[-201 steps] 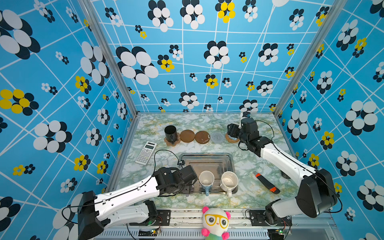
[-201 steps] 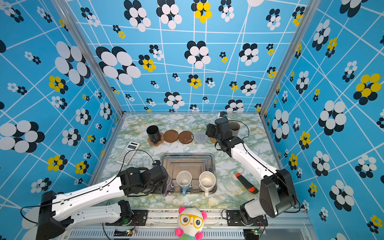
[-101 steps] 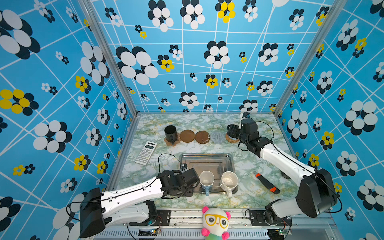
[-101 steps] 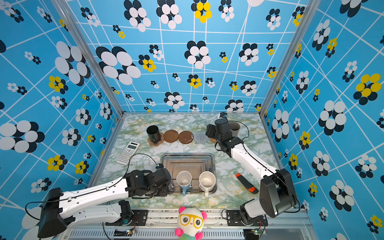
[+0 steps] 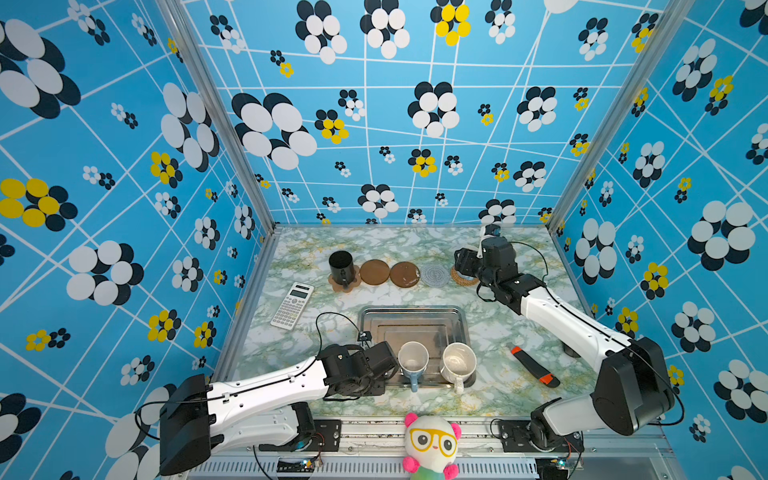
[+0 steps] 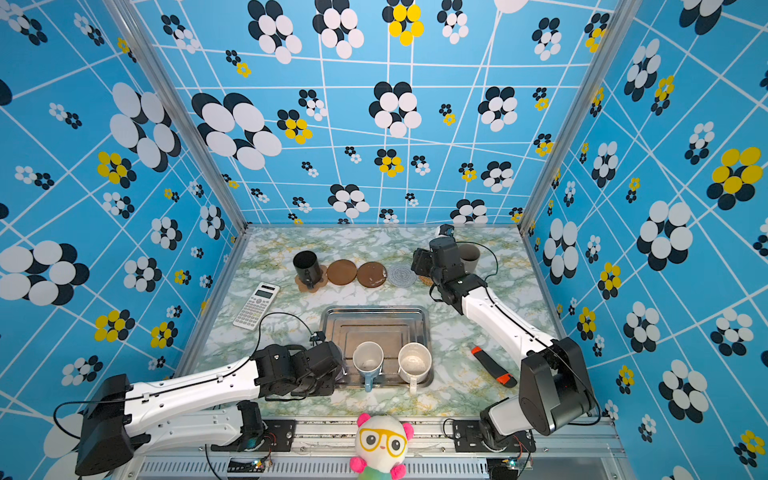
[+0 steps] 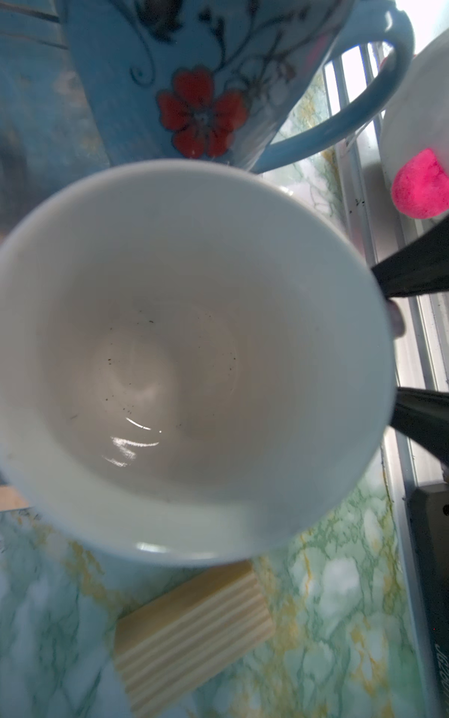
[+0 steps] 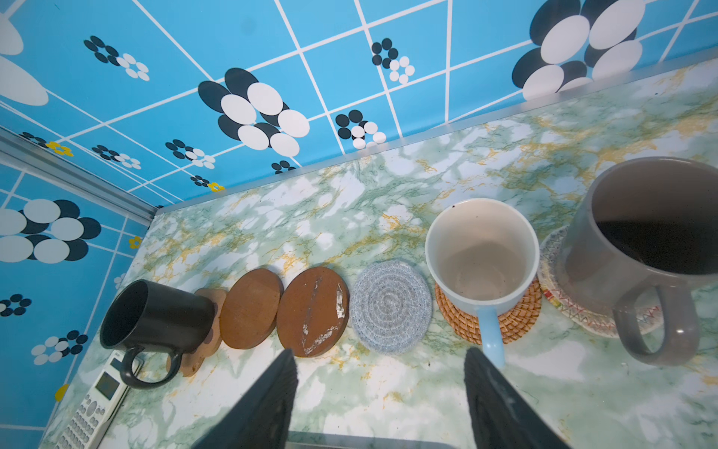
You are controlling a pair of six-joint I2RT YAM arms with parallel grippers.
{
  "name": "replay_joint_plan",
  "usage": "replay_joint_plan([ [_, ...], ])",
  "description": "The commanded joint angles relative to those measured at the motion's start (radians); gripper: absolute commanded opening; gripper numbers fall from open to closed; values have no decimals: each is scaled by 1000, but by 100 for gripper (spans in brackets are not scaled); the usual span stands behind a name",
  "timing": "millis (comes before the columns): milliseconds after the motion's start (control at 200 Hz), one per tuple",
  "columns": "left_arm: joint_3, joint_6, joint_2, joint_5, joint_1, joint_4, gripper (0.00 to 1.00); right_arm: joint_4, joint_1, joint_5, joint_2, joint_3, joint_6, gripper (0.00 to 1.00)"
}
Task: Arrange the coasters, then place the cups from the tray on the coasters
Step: 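Lower the left gripper onto the rim of the white mug with purple handle, then close the left gripper on the purple-handled mug rim and lift it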
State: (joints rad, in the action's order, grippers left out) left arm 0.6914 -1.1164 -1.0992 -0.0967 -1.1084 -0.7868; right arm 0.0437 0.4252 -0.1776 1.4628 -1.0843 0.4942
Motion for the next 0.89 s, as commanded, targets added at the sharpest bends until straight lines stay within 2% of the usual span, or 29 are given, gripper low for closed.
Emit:
replay_joint_plan([
  [0, -31, -18, -13, -27, -8, 23, 37, -18, 6, 3, 10, 3, -6, 70],
  [890, -70, -6, -74, -108, -7, 92, 23, -19, 6, 26, 49, -21, -3, 70],
])
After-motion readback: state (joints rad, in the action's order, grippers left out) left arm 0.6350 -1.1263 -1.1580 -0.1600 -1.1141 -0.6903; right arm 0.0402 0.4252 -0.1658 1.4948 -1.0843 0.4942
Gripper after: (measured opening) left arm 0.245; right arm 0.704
